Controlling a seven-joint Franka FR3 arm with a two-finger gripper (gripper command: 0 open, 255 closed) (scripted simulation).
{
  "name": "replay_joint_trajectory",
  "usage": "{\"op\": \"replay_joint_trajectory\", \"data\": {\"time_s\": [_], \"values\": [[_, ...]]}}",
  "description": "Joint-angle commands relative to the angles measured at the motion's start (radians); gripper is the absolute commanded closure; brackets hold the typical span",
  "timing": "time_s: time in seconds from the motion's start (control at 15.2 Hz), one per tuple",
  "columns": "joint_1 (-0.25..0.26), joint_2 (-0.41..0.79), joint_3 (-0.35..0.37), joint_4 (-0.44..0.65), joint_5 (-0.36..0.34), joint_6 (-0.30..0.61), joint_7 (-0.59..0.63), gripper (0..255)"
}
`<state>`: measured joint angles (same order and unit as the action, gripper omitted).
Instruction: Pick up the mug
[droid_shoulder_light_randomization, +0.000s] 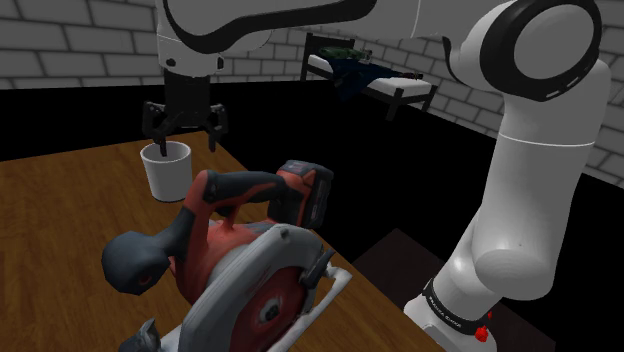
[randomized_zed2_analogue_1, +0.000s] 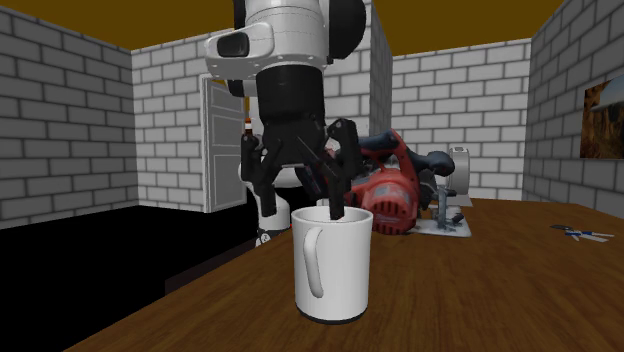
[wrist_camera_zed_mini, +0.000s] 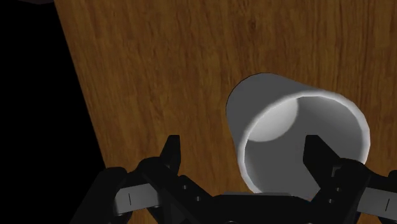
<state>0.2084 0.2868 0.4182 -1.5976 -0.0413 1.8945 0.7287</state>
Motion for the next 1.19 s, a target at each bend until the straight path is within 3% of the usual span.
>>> {"op": "replay_joint_trajectory", "data": {"time_s": [0.0, 0.07, 0.13, 0.73, 1.12], "values": [[0.001, 0.006, -0.001, -0.009, -0.003, 0.015, 0.001, 0], [0.001, 0.006, -0.001, -0.009, -0.003, 0.015, 0.001, 0], [0.001, 0.008, -0.001, -0.007, -0.003, 0.015, 0.001, 255], [0.001, 0.006, -0.001, -0.009, -0.003, 0.015, 0.001, 255], [0.004, -0.001, 0.002, 0.064, 0.000, -0.063, 0.003, 255]]}}
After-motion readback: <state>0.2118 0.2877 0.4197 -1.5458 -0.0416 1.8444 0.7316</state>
